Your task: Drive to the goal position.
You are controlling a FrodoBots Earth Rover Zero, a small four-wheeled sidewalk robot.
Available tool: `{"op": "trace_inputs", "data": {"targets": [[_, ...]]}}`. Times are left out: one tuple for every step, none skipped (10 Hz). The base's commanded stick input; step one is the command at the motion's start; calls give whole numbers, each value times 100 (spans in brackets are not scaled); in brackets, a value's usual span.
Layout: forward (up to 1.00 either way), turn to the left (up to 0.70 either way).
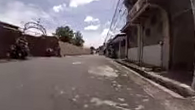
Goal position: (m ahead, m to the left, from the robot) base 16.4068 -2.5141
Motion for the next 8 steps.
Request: {"op": "trace_inputs", "data": {"targets": [[100, 0], [100, 0], [100, 1], [100, 1], [100, 1], [100, 1], [100, 1], [100, 1]]}}
